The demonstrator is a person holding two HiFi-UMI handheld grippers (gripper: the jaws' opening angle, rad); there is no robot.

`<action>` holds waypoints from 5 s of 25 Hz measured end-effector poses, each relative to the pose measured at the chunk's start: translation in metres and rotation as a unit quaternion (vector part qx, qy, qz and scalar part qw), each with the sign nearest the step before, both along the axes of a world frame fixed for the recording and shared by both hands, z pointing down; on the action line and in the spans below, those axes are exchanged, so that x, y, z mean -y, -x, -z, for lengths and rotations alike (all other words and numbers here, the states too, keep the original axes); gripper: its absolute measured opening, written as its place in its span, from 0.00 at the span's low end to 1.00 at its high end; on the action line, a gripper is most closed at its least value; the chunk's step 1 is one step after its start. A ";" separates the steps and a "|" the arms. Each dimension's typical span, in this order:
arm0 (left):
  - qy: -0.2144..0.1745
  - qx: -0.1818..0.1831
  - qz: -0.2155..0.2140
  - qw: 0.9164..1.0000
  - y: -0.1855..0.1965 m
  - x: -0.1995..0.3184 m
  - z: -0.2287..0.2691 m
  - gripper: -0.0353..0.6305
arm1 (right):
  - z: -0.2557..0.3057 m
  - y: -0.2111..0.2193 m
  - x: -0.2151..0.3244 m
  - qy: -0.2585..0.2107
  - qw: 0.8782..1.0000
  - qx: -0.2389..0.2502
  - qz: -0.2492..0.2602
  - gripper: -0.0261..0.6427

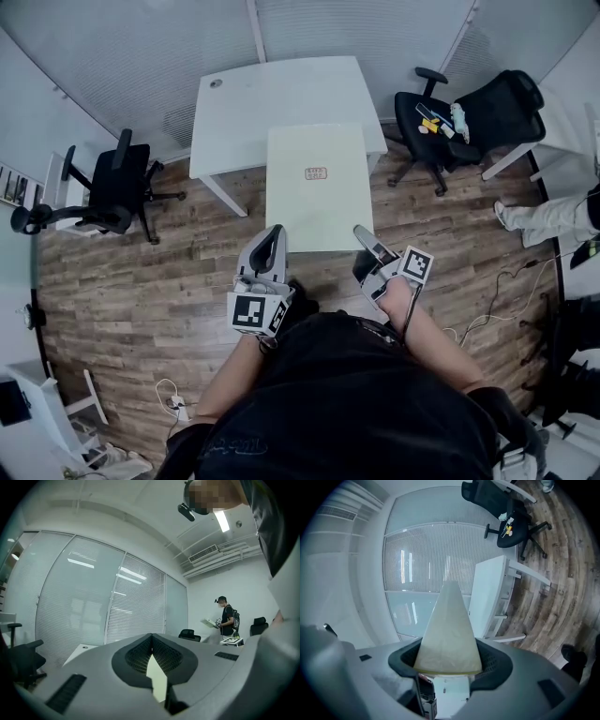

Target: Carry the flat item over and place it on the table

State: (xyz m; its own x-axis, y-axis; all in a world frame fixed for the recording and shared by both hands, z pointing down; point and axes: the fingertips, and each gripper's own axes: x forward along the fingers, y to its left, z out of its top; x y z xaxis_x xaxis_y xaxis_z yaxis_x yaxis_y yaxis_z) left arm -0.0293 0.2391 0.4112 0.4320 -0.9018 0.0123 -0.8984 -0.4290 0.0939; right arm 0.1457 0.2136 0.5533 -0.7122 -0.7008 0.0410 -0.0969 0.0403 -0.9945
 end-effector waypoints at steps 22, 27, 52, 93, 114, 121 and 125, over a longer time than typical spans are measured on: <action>0.007 0.000 -0.047 0.999 0.078 0.080 0.001 0.07 | 0.010 0.072 0.081 -0.002 0.998 0.011 -0.058 0.47; 0.016 -0.001 -0.049 0.999 0.073 0.085 -0.006 0.07 | 0.006 0.073 0.085 0.003 0.999 0.016 -0.052 0.47; 0.035 -0.003 -0.016 0.999 0.028 0.199 -0.021 0.07 | -0.005 0.044 0.219 0.003 1.000 0.031 -0.001 0.47; 0.026 0.010 -0.012 1.000 -0.038 0.335 -0.013 0.07 | -0.007 -0.014 0.359 0.006 0.999 0.036 0.016 0.47; -0.003 0.010 -0.059 0.998 0.062 0.435 0.013 0.07 | 0.008 0.069 0.436 -0.012 0.999 0.024 -0.046 0.47; -0.005 0.002 -0.062 0.998 0.100 0.447 0.016 0.07 | 0.012 0.105 0.449 -0.017 0.998 0.028 -0.055 0.47; 0.002 -0.008 -0.061 0.998 0.107 0.450 0.010 0.07 | 0.008 0.113 0.448 -0.016 0.998 0.029 -0.051 0.47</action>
State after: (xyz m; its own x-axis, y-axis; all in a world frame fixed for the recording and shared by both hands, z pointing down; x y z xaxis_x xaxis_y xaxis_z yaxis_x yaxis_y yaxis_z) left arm -0.1366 -0.2105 0.4008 0.5386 -0.8425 0.0075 -0.8379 -0.5347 0.1092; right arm 0.0326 -0.2348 0.5449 -0.6378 -0.7699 -0.0219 -0.0440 0.0648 -0.9969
